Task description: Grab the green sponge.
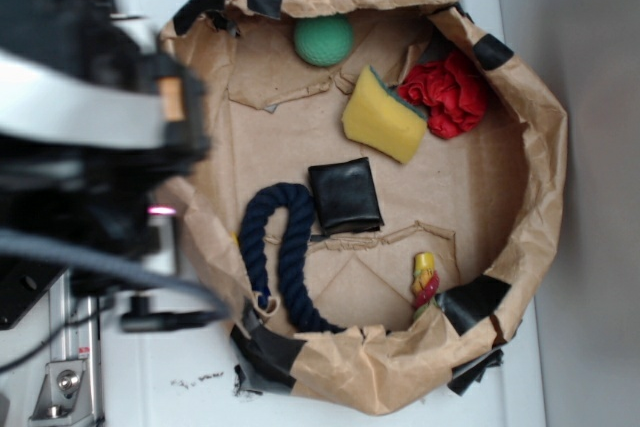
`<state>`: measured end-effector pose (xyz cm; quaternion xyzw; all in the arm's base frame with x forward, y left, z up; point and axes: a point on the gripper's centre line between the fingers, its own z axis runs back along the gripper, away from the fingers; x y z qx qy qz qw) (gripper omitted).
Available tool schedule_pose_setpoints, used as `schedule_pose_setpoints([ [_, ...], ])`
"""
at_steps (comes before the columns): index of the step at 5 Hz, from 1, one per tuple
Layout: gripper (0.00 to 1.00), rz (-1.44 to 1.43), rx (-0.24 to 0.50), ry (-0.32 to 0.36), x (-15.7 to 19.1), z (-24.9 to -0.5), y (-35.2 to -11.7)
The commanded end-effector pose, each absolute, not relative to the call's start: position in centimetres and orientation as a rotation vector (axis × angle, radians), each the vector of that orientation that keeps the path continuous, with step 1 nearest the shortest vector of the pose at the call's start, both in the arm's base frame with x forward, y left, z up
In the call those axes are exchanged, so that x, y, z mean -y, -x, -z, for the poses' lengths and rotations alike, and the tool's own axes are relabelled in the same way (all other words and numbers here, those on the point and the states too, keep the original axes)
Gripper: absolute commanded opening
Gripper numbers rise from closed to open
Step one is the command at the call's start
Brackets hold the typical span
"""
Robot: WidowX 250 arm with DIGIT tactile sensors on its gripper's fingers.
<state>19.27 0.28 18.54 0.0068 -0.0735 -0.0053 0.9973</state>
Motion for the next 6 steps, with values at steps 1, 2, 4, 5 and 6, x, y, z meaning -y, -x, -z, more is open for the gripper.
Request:
schedule_pose_setpoints([
  [1, 1.00, 0.021, 0.156, -0.019, -2.6, -12.7, -25.8],
  [2, 1.00, -0.041, 0.144, -0.028, -4.2, -9.5, -27.2],
  [4, 1.00, -0.235, 0.077, -0.008, -5.0, -4.4, -28.4],
  [5, 1.00, -0.257, 0.044, -0.035, -5.1, -2.7, -29.1],
  [6, 1.00, -0.233, 0.020, -0.047, -4.9, -2.0, -29.4],
])
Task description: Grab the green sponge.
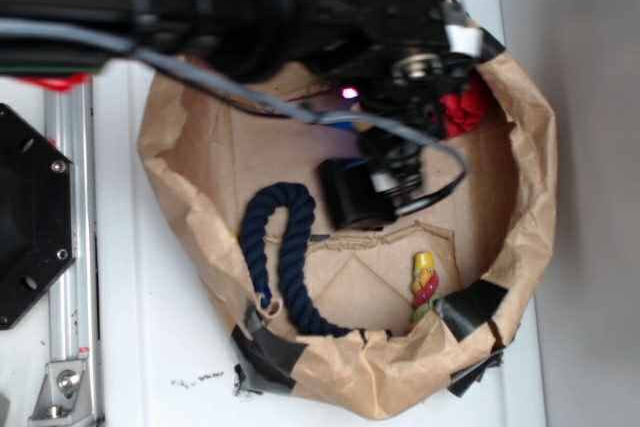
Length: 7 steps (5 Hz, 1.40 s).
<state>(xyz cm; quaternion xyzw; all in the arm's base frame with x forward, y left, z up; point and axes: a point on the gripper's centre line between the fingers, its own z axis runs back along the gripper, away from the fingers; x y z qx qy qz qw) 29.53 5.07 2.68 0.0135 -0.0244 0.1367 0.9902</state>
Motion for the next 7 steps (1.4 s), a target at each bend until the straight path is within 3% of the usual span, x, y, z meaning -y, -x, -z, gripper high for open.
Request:
schedule_pose_setpoints([
  [1, 1.00, -0.159, 0.059, -0.052, -4.5, -3.0, -30.4],
  [2, 1.00, -0.100, 0.071, -0.059, -4.5, -2.8, -30.3],
  [3, 0.00, -0.086, 0.057, -0.069, -4.5, -2.1, -29.9],
  [5, 0.00, -0.078, 0.065, -0.031, -3.8, -3.5, -29.1],
  [7, 0.00, -0.096, 0.144, 0.052, -0.6, -13.1, -26.5],
])
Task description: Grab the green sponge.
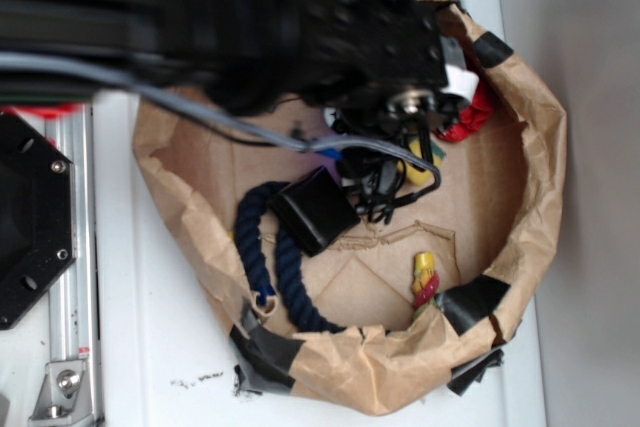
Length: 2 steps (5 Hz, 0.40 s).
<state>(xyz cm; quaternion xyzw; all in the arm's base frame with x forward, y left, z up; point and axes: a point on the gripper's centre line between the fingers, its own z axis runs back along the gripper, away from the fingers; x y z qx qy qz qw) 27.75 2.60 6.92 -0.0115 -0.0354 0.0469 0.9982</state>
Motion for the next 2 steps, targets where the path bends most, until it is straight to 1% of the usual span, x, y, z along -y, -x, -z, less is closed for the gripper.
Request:
schedule_pose_setpoints([
  [1, 0.00, -0.176, 0.163, 0.064, -0.12, -15.48, -25.86],
  [2, 0.00, -0.204, 0.169, 0.080, 0.15, -16.01, -26.07],
])
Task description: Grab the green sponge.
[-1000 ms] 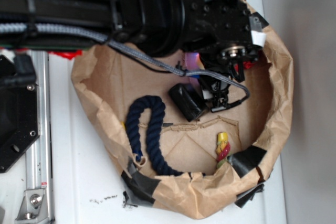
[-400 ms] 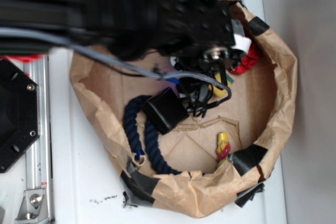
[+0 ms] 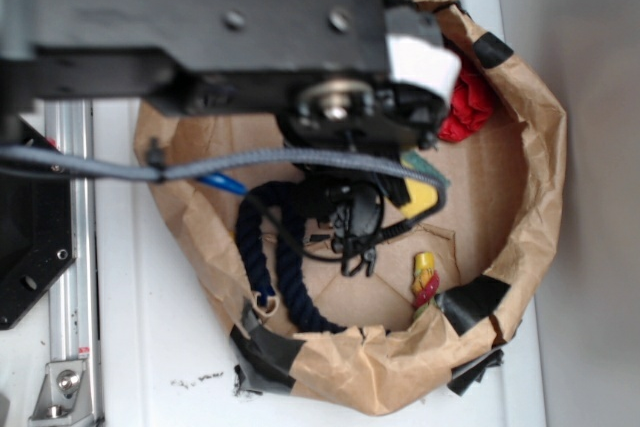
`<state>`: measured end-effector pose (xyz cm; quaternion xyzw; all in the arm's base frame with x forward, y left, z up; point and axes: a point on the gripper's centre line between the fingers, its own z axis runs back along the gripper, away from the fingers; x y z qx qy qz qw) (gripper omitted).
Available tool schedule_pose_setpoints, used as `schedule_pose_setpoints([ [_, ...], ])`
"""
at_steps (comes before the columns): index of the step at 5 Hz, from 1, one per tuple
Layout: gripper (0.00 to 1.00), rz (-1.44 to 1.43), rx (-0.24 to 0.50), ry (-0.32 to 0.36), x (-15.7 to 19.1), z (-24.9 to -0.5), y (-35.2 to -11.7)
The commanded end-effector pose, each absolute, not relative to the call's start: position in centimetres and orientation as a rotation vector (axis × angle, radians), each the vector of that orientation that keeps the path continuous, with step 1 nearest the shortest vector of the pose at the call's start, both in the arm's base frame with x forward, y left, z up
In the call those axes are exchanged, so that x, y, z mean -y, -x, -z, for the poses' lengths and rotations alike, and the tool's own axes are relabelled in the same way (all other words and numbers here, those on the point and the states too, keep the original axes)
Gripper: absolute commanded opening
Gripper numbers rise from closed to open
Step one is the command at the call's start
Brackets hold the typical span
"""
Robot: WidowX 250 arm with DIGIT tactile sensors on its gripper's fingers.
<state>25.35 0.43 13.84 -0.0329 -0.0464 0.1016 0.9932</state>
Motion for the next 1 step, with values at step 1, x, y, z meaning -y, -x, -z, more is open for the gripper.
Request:
schedule_pose_setpoints([
  [1, 0.00, -0.226, 0.156, 0.080, -0.05, -15.25, -26.53],
])
